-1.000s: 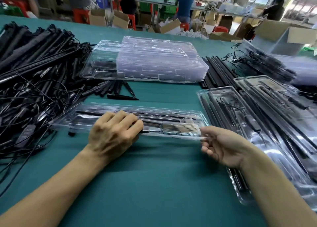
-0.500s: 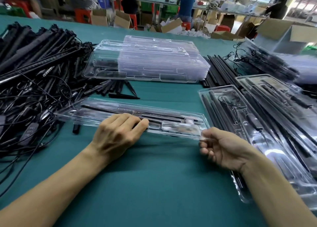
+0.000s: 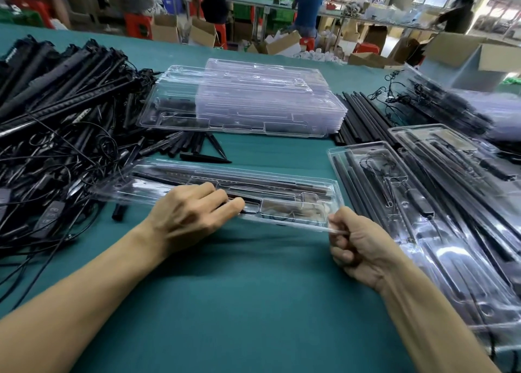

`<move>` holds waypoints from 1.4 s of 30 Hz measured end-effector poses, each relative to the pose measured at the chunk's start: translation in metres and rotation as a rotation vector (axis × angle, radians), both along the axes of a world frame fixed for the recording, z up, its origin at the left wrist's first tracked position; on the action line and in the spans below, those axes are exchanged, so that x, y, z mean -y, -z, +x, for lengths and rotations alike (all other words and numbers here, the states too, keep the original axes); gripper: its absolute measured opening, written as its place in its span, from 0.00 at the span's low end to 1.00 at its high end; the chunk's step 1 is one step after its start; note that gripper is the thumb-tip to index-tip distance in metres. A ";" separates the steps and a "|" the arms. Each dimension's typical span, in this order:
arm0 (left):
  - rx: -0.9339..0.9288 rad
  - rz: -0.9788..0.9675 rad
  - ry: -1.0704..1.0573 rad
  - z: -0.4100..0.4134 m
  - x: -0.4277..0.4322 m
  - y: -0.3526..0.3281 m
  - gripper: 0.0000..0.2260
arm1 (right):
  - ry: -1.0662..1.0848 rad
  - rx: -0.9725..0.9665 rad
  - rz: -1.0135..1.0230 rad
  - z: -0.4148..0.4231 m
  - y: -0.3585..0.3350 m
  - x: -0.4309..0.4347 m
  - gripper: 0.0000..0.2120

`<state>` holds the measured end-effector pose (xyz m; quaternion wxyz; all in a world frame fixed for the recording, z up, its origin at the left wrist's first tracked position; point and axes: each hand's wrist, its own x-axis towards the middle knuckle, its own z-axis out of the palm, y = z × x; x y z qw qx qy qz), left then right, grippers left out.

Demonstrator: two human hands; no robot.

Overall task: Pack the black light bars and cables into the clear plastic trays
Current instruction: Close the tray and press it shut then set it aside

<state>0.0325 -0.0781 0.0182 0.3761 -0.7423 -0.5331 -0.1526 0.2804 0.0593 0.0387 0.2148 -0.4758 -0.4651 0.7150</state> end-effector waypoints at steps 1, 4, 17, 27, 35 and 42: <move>0.005 0.015 -0.009 0.000 0.000 0.000 0.10 | -0.008 0.013 0.011 0.001 0.000 0.000 0.22; 0.053 0.097 -0.095 0.006 0.001 0.004 0.08 | -0.046 0.037 0.007 0.005 0.000 0.002 0.17; 0.455 0.253 -0.156 0.060 0.065 -0.007 0.06 | -0.054 0.022 -0.015 0.011 -0.002 0.005 0.22; 2.735 -0.390 -0.045 0.070 0.033 -0.033 0.31 | -0.120 -0.035 0.046 0.012 -0.004 0.005 0.19; 2.747 0.216 -0.210 0.073 -0.003 -0.018 0.04 | -0.292 -0.020 0.269 0.022 -0.007 0.014 0.18; 2.688 0.327 -0.187 0.068 -0.009 -0.015 0.16 | -0.298 0.023 0.253 0.019 0.003 0.008 0.16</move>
